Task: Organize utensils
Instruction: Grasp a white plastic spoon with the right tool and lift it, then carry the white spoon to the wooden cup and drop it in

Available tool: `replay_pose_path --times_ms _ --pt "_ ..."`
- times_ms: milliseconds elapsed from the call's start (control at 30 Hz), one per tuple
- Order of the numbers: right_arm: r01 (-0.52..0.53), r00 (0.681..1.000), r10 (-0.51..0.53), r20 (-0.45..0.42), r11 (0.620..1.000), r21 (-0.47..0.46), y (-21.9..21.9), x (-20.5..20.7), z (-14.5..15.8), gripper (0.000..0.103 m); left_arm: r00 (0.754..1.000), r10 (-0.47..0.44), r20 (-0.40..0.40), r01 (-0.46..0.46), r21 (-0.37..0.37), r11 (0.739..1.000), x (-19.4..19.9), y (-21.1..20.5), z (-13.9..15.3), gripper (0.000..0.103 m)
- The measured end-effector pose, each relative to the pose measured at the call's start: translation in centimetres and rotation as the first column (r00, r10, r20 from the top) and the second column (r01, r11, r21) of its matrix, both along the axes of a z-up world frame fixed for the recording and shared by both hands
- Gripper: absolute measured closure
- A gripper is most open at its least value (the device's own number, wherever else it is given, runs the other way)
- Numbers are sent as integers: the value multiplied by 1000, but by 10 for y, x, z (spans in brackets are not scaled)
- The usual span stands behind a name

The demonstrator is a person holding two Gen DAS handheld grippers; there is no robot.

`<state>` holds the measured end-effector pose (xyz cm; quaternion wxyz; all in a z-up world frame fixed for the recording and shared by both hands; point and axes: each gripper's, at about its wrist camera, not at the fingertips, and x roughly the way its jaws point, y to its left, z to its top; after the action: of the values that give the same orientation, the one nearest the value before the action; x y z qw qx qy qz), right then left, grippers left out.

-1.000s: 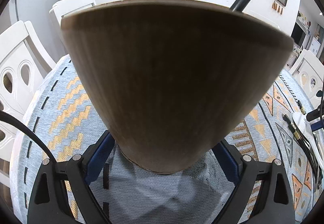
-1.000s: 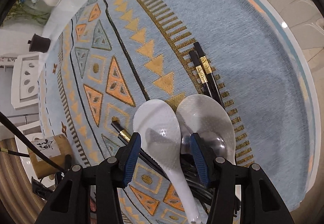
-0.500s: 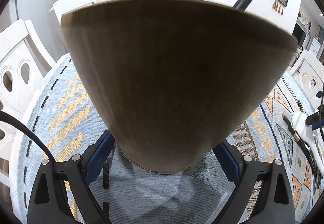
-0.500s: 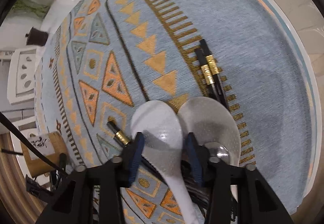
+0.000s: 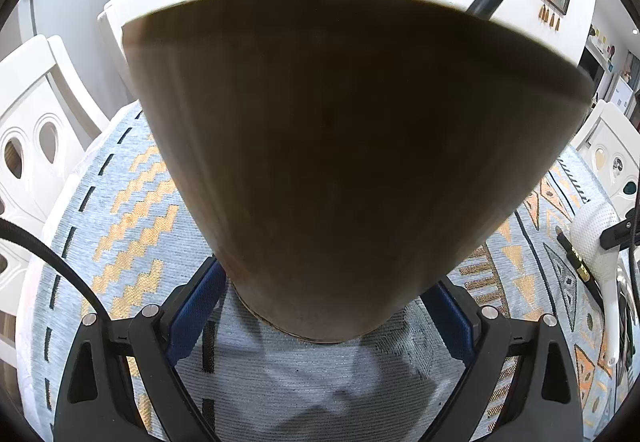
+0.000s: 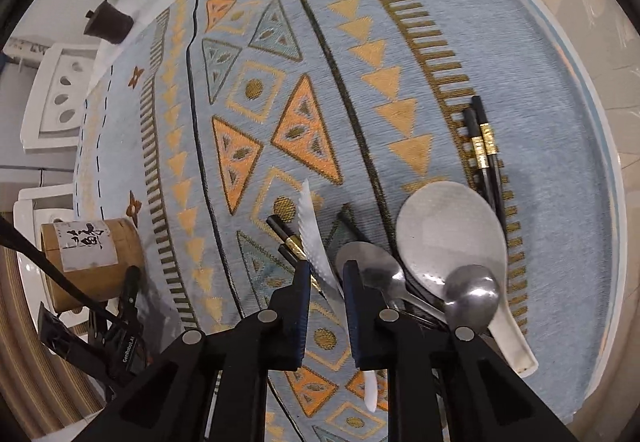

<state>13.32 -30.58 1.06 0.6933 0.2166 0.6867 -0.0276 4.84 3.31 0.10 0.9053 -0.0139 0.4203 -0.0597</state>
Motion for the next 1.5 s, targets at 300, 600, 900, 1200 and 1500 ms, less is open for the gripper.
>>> replay_pose_path --times_ms 300,600,900,1200,1500 --pt "-2 999 3 -41 1000 19 9 7 -28 88 1000 1 -4 -1 -6 1000 4 5 3 7" --pt "-84 987 91 131 995 -62 24 -2 29 96 1000 1 -6 -1 -5 1000 5 6 4 7" --pt "-123 877 148 457 989 -84 47 -2 137 96 1000 1 -6 -1 -6 1000 5 6 4 7" --pt "-204 601 157 783 978 -40 110 -10 254 96 1000 1 -8 -1 -4 1000 6 6 4 7" --pt "-305 502 286 816 942 -142 206 11 263 96 1000 1 -7 -1 -4 1000 6 5 5 7"
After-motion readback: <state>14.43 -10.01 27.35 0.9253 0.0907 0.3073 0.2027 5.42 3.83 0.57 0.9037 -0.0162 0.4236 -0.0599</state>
